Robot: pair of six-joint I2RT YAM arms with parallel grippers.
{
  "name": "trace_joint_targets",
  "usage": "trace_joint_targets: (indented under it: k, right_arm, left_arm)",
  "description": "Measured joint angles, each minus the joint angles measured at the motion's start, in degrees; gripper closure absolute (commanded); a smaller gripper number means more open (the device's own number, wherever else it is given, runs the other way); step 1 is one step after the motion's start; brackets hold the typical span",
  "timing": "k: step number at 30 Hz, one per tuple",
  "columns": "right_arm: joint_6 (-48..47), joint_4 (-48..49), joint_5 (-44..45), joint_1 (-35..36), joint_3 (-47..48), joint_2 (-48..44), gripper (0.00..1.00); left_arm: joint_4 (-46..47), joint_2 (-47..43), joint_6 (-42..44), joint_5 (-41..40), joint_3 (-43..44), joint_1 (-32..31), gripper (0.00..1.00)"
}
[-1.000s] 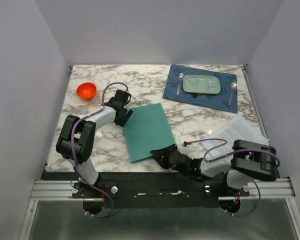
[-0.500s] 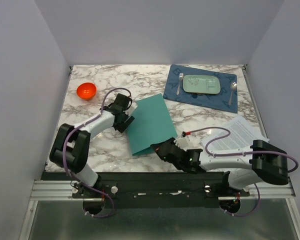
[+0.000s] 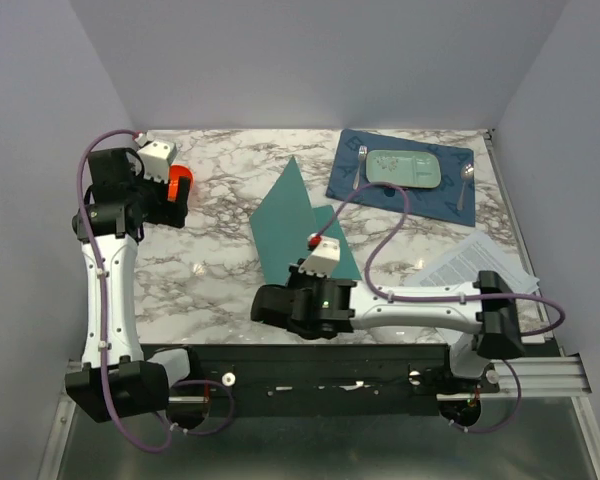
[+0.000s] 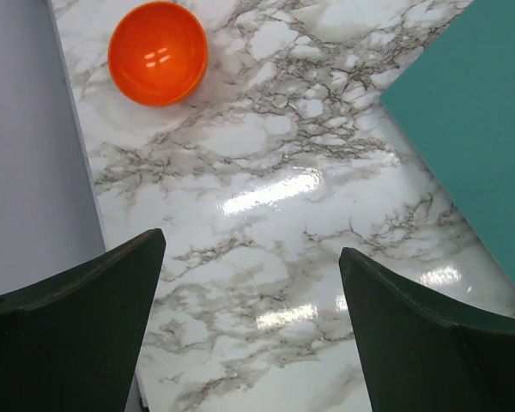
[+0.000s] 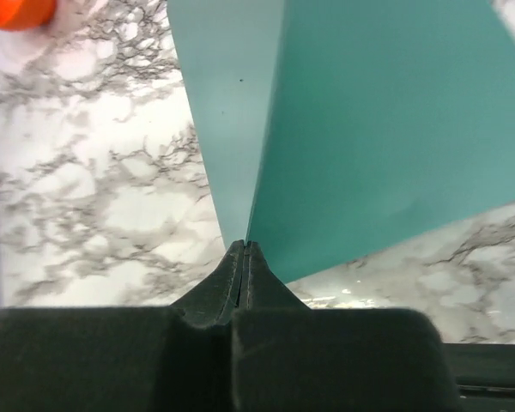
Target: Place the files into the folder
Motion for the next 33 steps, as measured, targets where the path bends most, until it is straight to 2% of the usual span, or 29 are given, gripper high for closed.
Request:
trace_joint_targets:
  k: [3,6,10,14,18,21,22,25,30,33]
  right_arm:
    - [-0.87,-12.83,4.66,2.51,13.68,9.64,1.00]
    - [-2.23,-19.43,8.26,4.59,22.27,18.08,1.00]
    - [-4.79,-24.94,10.27,6.64,23.45,23.30,0.99]
    - [-12.07,-26.60,11.61,8.48,23.28,24.35,0.99]
    - [-30.84,-14.16,11.52,11.82,17.62,22.97,0.99]
    - [-44.33,-0.57,8.00,13.55,12.50,22.45,0.81]
    - [-47.01,1.97,6.56,13.90,11.91,22.49,0.70]
    - [-52.19,7.87,2.27,13.94,11.72,22.51,0.53]
    - [-54.80,13.25,-5.27,13.73,11.08,22.25,0.51]
    - [-54.23,16.63,-9.33,13.75,5.97,19.04,0.48]
  left_arm:
    - [-3.39,-0.92,0.02,5.64,0.00,7.06,0.01]
    - [-5.25,0.79,-0.31,10.73,-0.02,15.30,0.01]
    - [-5.99,3.96,-0.31,15.30,-0.90,22.21,0.01]
    - [-7.17,4.70,-0.15,18.43,-2.14,25.11,0.01]
    - [-7.13,4.00,0.07,19.96,-3.15,25.66,0.01]
    - [-7.19,3.15,0.39,20.20,-4.83,25.66,0.01]
    - [-7.23,3.04,0.52,20.17,-5.18,25.66,0.01]
    - [-7.30,2.95,0.94,20.13,-5.70,25.66,0.01]
    - [-7.28,2.95,1.16,20.11,-5.73,25.66,0.01]
    - [-7.26,2.95,1.27,20.06,-5.73,25.68,0.01]
